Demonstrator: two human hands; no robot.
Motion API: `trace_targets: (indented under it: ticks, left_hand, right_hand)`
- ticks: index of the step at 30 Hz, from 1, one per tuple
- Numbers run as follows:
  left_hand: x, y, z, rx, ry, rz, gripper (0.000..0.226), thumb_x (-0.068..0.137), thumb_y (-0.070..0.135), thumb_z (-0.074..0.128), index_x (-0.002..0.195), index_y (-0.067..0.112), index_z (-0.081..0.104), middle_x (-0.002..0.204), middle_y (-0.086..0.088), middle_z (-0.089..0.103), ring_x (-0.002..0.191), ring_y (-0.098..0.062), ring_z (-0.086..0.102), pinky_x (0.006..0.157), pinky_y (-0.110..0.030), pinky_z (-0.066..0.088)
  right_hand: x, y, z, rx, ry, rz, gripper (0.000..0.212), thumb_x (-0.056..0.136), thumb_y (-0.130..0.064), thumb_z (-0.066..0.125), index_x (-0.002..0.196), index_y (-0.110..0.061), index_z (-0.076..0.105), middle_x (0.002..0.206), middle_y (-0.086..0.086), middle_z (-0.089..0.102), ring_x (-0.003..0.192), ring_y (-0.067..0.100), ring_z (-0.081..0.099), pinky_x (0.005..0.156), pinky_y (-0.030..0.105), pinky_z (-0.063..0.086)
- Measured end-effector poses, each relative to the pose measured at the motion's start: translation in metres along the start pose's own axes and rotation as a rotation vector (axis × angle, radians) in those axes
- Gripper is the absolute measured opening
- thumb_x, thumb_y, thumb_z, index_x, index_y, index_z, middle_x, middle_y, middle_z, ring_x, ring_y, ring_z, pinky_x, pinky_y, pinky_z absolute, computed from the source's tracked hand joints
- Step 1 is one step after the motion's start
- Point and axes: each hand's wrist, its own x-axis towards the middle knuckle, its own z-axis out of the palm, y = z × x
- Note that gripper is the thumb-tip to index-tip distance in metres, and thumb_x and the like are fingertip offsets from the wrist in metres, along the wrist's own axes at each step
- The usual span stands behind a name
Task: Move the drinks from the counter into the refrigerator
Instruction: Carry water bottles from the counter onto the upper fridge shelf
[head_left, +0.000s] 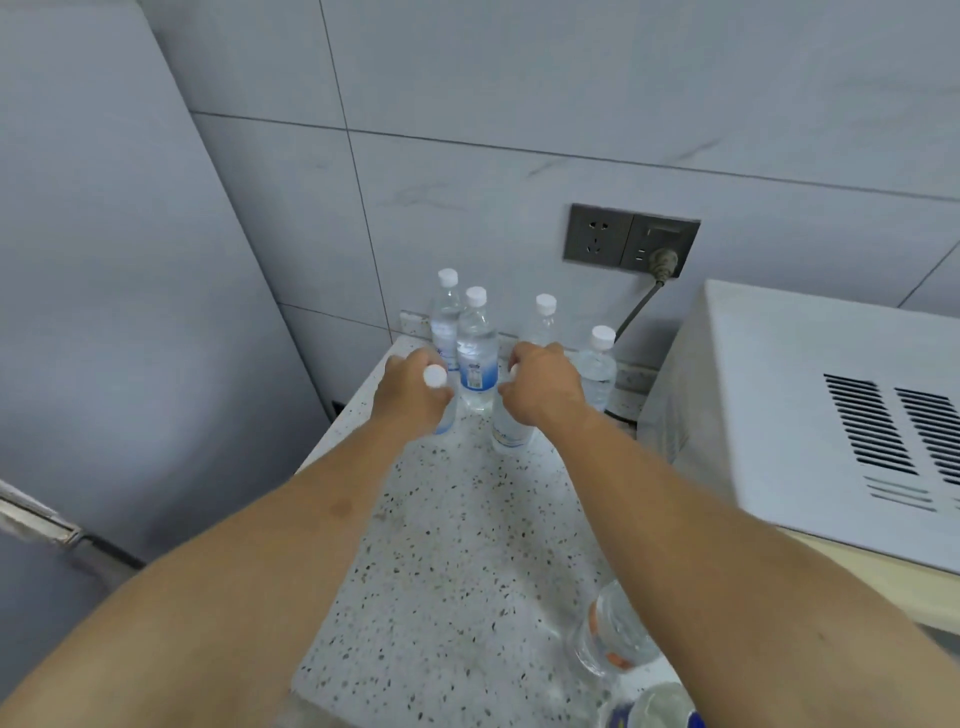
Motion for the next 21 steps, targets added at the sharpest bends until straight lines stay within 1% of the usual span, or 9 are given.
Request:
trace_targets:
  ticks: [2, 5, 9, 12, 14, 15, 17, 19, 21]
  left_hand:
    - [-0.022, -0.005, 0.0, -0.059, 0.011, -0.025, 0.019, 0.083, 0.014, 0.071, 0.096, 0.023, 0.06, 0.111, -0.012, 0.06, 0.09, -0.026, 0.06, 0.069, -0.029, 0.043]
    - [-0.053, -0.016, 0.001, -0.14, 0.035, -0.099, 0.023, 0.08, 0.008, 0.071, 0.092, 0.023, 0.06, 0.111, -0.012, 0.062, 0.091, -0.026, 0.062, 0.063, -0.024, 0.043]
    - [-0.098, -0.033, 0.002, -0.279, 0.113, -0.207, 0.02, 0.082, 0.008, 0.069, 0.094, 0.022, 0.06, 0.107, -0.013, 0.062, 0.079, -0.021, 0.058, 0.053, -0.022, 0.04]
    - [-0.131, -0.036, -0.004, -0.328, 0.172, -0.193, 0.022, 0.083, 0.012, 0.072, 0.098, 0.022, 0.061, 0.106, -0.01, 0.061, 0.084, -0.02, 0.058, 0.058, -0.02, 0.044]
    - [-0.15, -0.036, -0.012, -0.337, 0.205, -0.144, 0.022, 0.082, 0.012, 0.073, 0.099, 0.02, 0.063, 0.104, -0.007, 0.063, 0.084, -0.017, 0.058, 0.059, -0.016, 0.042]
    - [-0.158, -0.036, -0.018, -0.336, 0.211, -0.123, 0.021, 0.082, 0.011, 0.074, 0.1, 0.019, 0.065, 0.103, -0.007, 0.063, 0.084, -0.017, 0.059, 0.06, -0.016, 0.043]
    - [-0.174, -0.039, -0.034, -0.317, 0.173, -0.103, 0.022, 0.083, 0.013, 0.074, 0.104, 0.017, 0.068, 0.105, -0.006, 0.064, 0.09, -0.021, 0.062, 0.069, -0.024, 0.052]
    - [-0.188, -0.045, -0.05, -0.282, 0.107, -0.096, 0.027, 0.085, 0.017, 0.074, 0.112, 0.018, 0.069, 0.11, -0.004, 0.063, 0.095, -0.022, 0.062, 0.078, -0.03, 0.055]
    - [-0.202, -0.052, -0.06, -0.258, 0.048, -0.068, 0.029, 0.086, 0.021, 0.073, 0.115, 0.021, 0.069, 0.111, -0.002, 0.063, 0.095, -0.02, 0.063, 0.078, -0.029, 0.053]
  right_hand:
    - [-0.018, -0.003, -0.001, 0.011, -0.013, -0.022, 0.03, 0.088, -0.012, 0.063, 0.117, -0.017, 0.056, 0.121, 0.012, 0.049, 0.094, 0.026, 0.056, 0.08, 0.031, 0.048]
    - [-0.049, -0.006, 0.004, -0.011, -0.057, -0.035, 0.027, 0.084, -0.008, 0.063, 0.111, -0.013, 0.059, 0.118, 0.011, 0.053, 0.089, 0.023, 0.056, 0.078, 0.031, 0.052]
    - [-0.09, -0.008, 0.017, 0.078, -0.093, 0.006, 0.028, 0.082, -0.01, 0.067, 0.108, -0.016, 0.059, 0.121, 0.009, 0.05, 0.096, 0.026, 0.06, 0.075, 0.031, 0.052]
    - [-0.119, -0.01, 0.023, 0.167, -0.042, -0.004, 0.021, 0.082, -0.019, 0.071, 0.097, -0.021, 0.057, 0.115, 0.004, 0.046, 0.083, 0.02, 0.055, 0.065, 0.025, 0.045]
    - [-0.137, -0.01, 0.024, 0.209, -0.001, -0.026, 0.019, 0.082, -0.022, 0.071, 0.094, -0.023, 0.056, 0.11, 0.003, 0.048, 0.079, 0.017, 0.051, 0.06, 0.021, 0.04]
    - [-0.146, -0.01, 0.024, 0.231, 0.012, -0.033, 0.018, 0.081, -0.022, 0.07, 0.093, -0.024, 0.057, 0.109, 0.002, 0.049, 0.079, 0.016, 0.05, 0.057, 0.018, 0.037]
    - [-0.163, -0.008, 0.021, 0.265, 0.026, -0.046, 0.016, 0.081, -0.023, 0.07, 0.093, -0.025, 0.06, 0.104, -0.001, 0.049, 0.081, 0.015, 0.05, 0.055, 0.013, 0.032]
    - [-0.179, -0.005, 0.019, 0.295, 0.029, -0.064, 0.016, 0.081, -0.023, 0.071, 0.095, -0.024, 0.065, 0.101, -0.003, 0.054, 0.084, 0.014, 0.053, 0.057, 0.014, 0.035]
    - [-0.195, -0.002, 0.021, 0.353, 0.022, -0.068, 0.014, 0.079, -0.021, 0.073, 0.092, -0.024, 0.067, 0.097, -0.005, 0.062, 0.084, 0.013, 0.058, 0.057, 0.016, 0.04]
